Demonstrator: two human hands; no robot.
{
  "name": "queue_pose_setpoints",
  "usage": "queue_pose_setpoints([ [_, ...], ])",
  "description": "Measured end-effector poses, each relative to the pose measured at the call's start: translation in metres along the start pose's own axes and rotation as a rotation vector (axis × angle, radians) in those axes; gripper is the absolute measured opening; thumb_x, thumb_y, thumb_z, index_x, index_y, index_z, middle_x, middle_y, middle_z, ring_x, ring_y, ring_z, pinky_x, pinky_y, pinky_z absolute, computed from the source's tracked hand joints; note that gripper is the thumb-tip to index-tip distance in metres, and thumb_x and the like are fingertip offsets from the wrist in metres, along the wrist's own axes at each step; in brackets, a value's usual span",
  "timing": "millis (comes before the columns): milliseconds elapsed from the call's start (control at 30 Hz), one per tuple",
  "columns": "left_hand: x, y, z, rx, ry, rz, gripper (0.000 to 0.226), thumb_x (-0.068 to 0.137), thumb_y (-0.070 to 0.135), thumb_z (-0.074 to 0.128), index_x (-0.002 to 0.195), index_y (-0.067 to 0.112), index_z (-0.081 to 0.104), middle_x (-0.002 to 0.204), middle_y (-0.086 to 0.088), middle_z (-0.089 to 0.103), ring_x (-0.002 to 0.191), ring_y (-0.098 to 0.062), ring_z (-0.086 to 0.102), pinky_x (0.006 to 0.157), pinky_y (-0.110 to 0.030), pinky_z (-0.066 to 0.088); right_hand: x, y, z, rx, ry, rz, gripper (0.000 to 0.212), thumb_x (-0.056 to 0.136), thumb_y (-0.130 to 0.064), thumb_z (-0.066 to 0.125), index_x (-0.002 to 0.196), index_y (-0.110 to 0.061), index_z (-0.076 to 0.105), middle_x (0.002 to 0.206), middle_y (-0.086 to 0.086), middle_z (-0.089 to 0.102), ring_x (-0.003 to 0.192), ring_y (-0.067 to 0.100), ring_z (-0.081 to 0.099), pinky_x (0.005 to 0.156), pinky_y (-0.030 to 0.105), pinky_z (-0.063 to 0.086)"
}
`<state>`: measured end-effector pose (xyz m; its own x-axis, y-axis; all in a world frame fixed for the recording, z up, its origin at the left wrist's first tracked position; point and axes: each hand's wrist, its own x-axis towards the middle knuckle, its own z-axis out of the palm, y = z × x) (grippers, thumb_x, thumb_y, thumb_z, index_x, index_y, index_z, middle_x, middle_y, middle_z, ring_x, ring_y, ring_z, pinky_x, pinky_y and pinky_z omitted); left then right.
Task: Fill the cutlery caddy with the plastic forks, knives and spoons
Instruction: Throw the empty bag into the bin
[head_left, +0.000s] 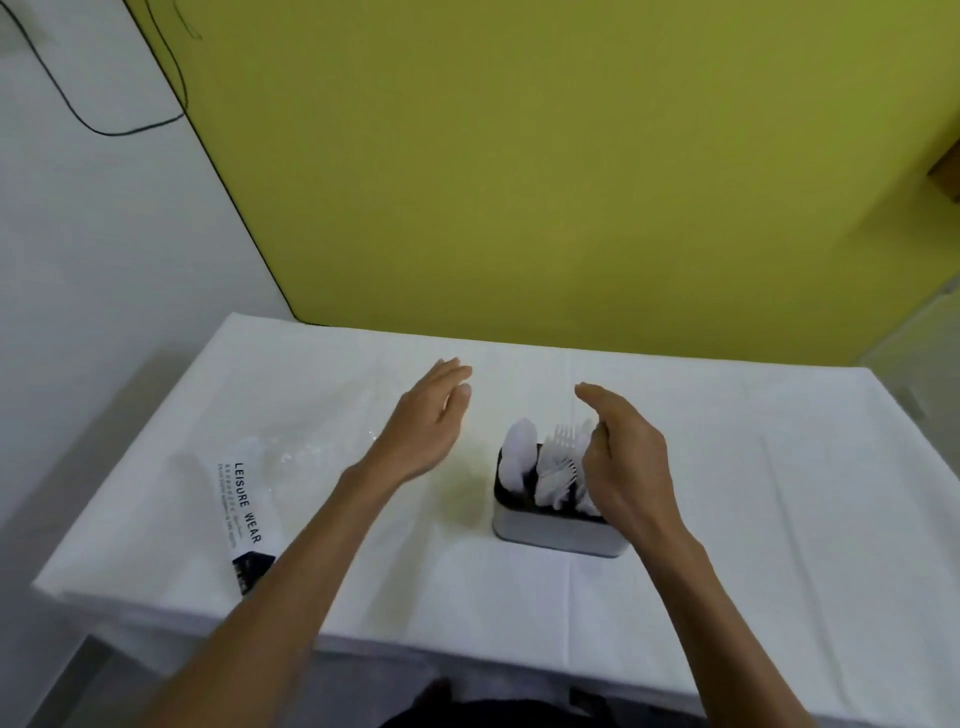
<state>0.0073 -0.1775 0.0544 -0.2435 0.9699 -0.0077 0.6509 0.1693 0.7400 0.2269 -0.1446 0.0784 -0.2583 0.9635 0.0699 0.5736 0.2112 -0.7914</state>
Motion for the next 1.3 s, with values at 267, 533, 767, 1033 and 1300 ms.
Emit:
queue_pose_setpoints([
  [267, -0.008, -0.181, -0.097, 0.241, -0.088, -0.444, 0.043, 0.103, 0.022, 0.048, 0.144, 0.011, 0.050, 0.149, -0.012, 0.051, 0.135, -0.031, 0.047, 0.110, -0.035, 0.037, -0.046, -0.056, 0.147, 0.142, -0.419, 0.116, 0.034, 0.097, -0.008, 0.038, 0.110, -0.019, 0.067, 0.098, 0.000, 0.071, 0.073, 0.010, 0.071, 0.068, 0.025, 0.058],
  [533, -0.041, -0.241, -0.094, 0.550, -0.190, -0.554, 0.065, 0.097, 0.044, 0.050, 0.151, 0.014, 0.030, 0.146, -0.015, 0.045, 0.134, -0.035, 0.043, 0.108, -0.045, 0.034, -0.062, -0.028, 0.257, 0.397, -0.490, 0.663, 0.027, 0.094, -0.030, 0.063, 0.117, -0.015, 0.061, 0.100, 0.015, 0.067, 0.077, 0.028, 0.073, 0.065, 0.039, 0.063],
  [767, -0.034, -0.245, -0.119, 0.183, -0.247, -0.700, 0.063, 0.088, 0.074, 0.048, 0.114, 0.020, 0.067, 0.115, -0.004, 0.065, 0.103, -0.026, 0.061, 0.088, -0.032, 0.047, -0.044, -0.024, 0.244, 0.467, -0.264, 0.650, 0.014, 0.085, -0.003, 0.064, 0.097, -0.010, 0.065, 0.098, 0.018, 0.069, 0.080, 0.028, 0.068, 0.071, 0.044, 0.060],
  [1033, -0.044, -0.241, -0.130, -0.600, -0.047, -0.593, 0.030, 0.087, 0.040, 0.075, 0.086, 0.014, 0.061, 0.096, -0.009, 0.075, 0.079, -0.019, 0.064, 0.075, -0.031, 0.048, -0.023, -0.039, 0.195, 0.656, -0.344, 0.543, 0.037, 0.086, 0.015, 0.052, 0.110, -0.010, 0.066, 0.070, 0.005, 0.066, 0.073, 0.028, 0.069, 0.063, 0.032, 0.052],
  [1300, -0.036, -0.187, -0.178, -0.629, -0.003, -0.284, 0.034, 0.100, 0.010, 0.060, 0.125, 0.032, 0.061, 0.080, 0.003, 0.070, 0.080, -0.018, 0.061, 0.080, -0.030, 0.047, 0.008, -0.061, 0.131, 0.643, -0.229, 0.338, 0.037, 0.085, 0.012, 0.056, 0.114, -0.009, 0.069, 0.084, 0.003, 0.060, 0.069, 0.015, 0.058, 0.068, 0.026, 0.049],
])
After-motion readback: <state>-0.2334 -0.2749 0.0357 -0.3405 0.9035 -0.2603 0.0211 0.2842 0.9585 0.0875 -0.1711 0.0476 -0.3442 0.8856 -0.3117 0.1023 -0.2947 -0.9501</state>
